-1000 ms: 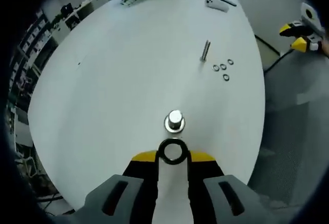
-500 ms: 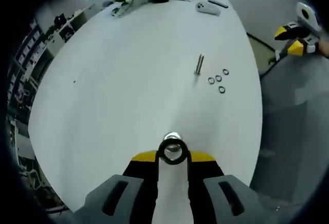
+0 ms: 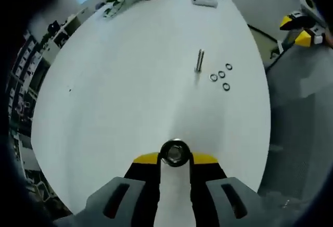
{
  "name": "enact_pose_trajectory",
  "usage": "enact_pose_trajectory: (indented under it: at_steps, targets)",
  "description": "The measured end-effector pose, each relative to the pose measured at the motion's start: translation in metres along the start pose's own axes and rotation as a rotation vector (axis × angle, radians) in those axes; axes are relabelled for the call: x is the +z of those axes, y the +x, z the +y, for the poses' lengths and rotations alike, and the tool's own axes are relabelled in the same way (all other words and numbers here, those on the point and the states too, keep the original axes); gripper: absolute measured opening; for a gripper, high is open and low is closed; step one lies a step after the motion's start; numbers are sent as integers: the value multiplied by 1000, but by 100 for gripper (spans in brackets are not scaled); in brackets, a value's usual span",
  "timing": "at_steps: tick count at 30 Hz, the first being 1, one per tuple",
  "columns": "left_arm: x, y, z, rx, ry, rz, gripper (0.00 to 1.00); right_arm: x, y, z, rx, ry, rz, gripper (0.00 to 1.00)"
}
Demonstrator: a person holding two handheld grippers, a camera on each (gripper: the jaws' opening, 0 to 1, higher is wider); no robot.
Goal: Place the washer onto the threaded stud by aligning its center hole with the stud, sliding it down to the base, and recovering from edge contact or off-axis alignment until the washer reaches the visible bottom stop.
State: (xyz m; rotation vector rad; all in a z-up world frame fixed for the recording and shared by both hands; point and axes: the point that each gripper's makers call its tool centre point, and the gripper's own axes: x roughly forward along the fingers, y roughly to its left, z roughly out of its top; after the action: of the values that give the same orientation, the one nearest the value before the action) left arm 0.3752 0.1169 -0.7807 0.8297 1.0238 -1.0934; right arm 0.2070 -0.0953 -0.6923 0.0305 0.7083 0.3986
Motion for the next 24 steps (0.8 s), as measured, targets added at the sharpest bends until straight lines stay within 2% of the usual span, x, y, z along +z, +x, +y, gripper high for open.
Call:
enact_pose_trajectory:
  at_steps: [5,12,24]
  targets:
    - [-3,10,0,-2,35,36,18,0,0,0,0,-1,3,28]
    - [-8,26,0,-8,41,70,18,-3,0,0,2,-7,16,27]
    - [-14,40,-2,-17,36,84,19,-3,0,-1,-4,-2,20,26]
